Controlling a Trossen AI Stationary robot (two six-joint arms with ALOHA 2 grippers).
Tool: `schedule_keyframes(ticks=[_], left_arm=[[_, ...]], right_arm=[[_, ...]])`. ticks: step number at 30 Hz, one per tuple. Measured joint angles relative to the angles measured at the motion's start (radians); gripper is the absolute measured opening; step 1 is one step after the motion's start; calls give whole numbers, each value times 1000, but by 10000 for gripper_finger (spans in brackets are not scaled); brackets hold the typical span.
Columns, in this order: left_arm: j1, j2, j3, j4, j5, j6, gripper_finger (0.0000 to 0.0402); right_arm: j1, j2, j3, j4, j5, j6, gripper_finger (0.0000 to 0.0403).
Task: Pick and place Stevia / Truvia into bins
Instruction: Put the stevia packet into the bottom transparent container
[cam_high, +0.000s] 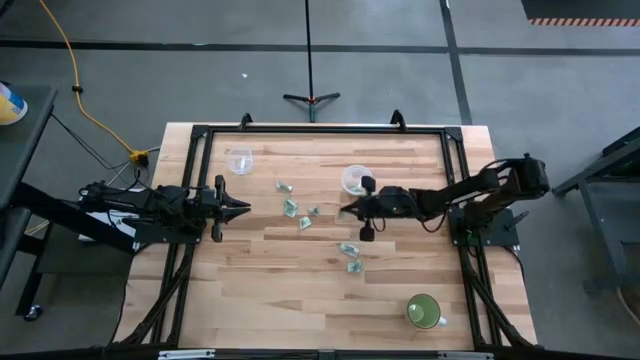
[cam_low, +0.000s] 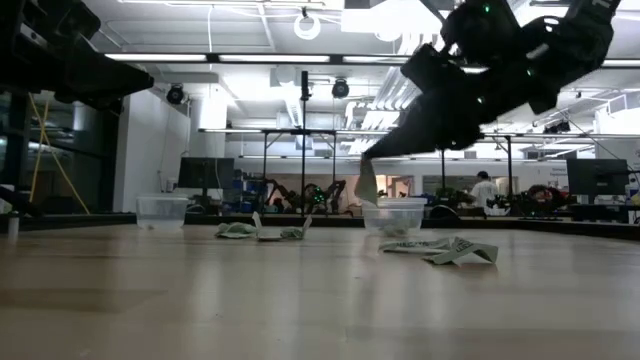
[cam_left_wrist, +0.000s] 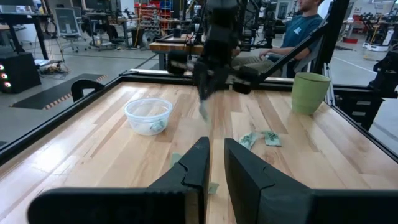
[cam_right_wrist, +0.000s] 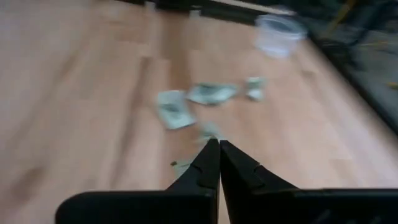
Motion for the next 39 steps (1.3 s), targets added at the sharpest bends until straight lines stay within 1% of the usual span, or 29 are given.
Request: schedule_keyframes(ticks=[2, 6, 8, 10, 12, 19, 22, 24, 27, 30, 34, 35, 36, 37, 39], left_arm=[[0, 0, 0, -2, 0, 0, 83], [0, 0, 0, -5, 0, 0, 83], [0, 0, 0, -5, 0, 0, 83], [0, 0, 0, -5, 0, 0, 83], [0, 0, 0, -5, 0, 0, 83], [0, 0, 0, -5, 0, 0, 83], [0, 0, 0, -5, 0, 0, 83], [0, 0, 0, -5, 0, 0, 83], [0, 0, 0, -5, 0, 0, 83], [0, 0, 0, -5, 0, 0, 83], [0, 0, 0, -5, 0, 0, 83], [0, 0, 0, -5, 0, 0, 83], [0, 0, 0, -5, 0, 0, 83], [0, 0, 0, -5, 0, 0, 83], [0, 0, 0, -5, 0, 0, 83]], right_arm=[[-10, -20, 18, -51, 71, -28, 1], [-48, -39, 51, -182, 250, -37, 1], [-72, -41, 64, -251, 301, -37, 1], [-98, -41, 66, -275, 299, -37, 0], [-124, -41, 67, -273, 278, -34, 0], [-180, -41, 67, -244, 270, -41, 0], [-201, -41, 67, -255, 210, -42, 0], [-209, -41, 67, -263, 170, -7, 1], [-210, -41, 67, -264, 161, 13, 14], [-209, -41, 67, -265, 158, -5, 49], [-207, -41, 67, -244, 136, 16, 119], [-207, -43, 67, -231, 106, 42, 136], [-205, -47, 67, -217, 47, 72, 153], [-201, -52, 67, -196, -40, 91, 168], [-178, -59, 67, -148, -267, 99, 190]])
